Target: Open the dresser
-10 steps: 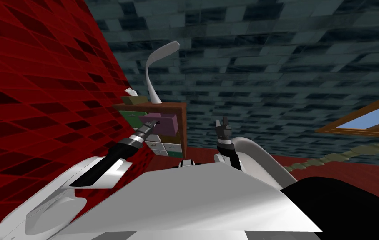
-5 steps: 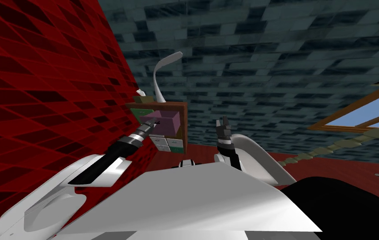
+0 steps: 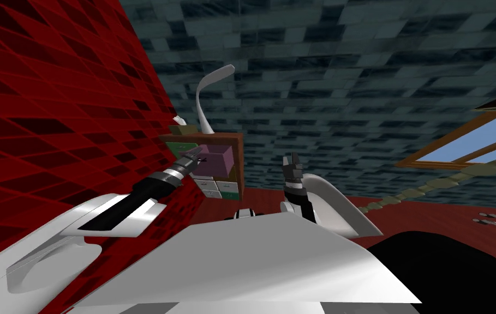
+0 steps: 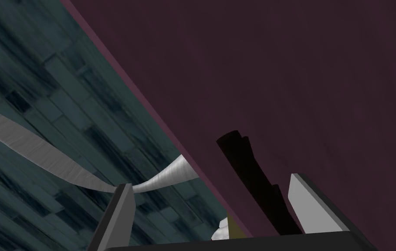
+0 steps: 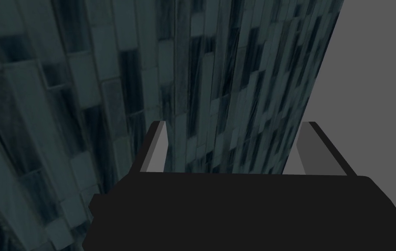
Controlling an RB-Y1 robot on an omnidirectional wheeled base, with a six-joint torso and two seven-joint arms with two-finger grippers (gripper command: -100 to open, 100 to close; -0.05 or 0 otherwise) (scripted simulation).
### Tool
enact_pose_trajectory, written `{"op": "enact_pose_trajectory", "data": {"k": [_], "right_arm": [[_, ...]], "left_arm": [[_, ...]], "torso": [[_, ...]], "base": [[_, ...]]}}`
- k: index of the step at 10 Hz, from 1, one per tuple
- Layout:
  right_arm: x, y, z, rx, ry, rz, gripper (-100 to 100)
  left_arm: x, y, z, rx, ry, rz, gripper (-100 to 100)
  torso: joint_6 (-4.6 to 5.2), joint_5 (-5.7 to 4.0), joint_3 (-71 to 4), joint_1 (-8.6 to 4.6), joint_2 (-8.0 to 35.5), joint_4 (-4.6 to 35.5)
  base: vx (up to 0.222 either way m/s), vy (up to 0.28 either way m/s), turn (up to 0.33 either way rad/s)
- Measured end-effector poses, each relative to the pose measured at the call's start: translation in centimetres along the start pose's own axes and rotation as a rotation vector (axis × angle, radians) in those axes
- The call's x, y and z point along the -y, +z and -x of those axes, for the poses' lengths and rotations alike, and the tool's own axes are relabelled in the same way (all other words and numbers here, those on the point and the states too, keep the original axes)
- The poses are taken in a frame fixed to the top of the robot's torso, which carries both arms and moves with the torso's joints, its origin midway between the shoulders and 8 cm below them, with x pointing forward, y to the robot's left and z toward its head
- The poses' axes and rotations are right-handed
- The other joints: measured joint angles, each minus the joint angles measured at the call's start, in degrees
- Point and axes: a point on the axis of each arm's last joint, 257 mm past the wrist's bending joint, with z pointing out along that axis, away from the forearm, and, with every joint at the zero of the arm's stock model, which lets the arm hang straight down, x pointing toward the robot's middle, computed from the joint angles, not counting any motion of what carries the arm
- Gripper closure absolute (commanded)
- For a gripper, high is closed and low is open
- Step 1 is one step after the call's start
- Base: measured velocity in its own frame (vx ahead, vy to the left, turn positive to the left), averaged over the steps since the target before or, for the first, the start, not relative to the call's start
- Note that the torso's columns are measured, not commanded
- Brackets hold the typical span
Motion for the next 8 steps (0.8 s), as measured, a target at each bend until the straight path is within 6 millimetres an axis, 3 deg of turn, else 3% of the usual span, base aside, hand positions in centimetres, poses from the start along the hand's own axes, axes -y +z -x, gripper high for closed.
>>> {"op": "enact_pose_trajectory", "data": {"k": [4,5,8], "right_arm": [[0.0,0.0,0.0,0.000,0.000,0.000,0],[0.0,0.0,0.0,0.000,0.000,0.000,0],[0.0,0.0,0.0,0.000,0.000,0.000,0]], "left_arm": [[0.4,0.6,1.4,0.005,-0.015,0.024,-100],[0.2,0.6,1.4,0.003,-0.020,0.031,0],[-0.5,0.6,1.2,-0.001,-0.028,0.049,0]], "torso": [[-0.19,-0.28,0.2,-0.05,0.5,0.6],[-0.10,-0.19,0.2,-0.09,0.4,0.4],[0.05,-0.07,0.0,-0.14,0.0,0.0]], "base": [[-0.019,-0.012,-0.026],[0.000,0.000,0.000],[0.000,0.000,0.000]]}}
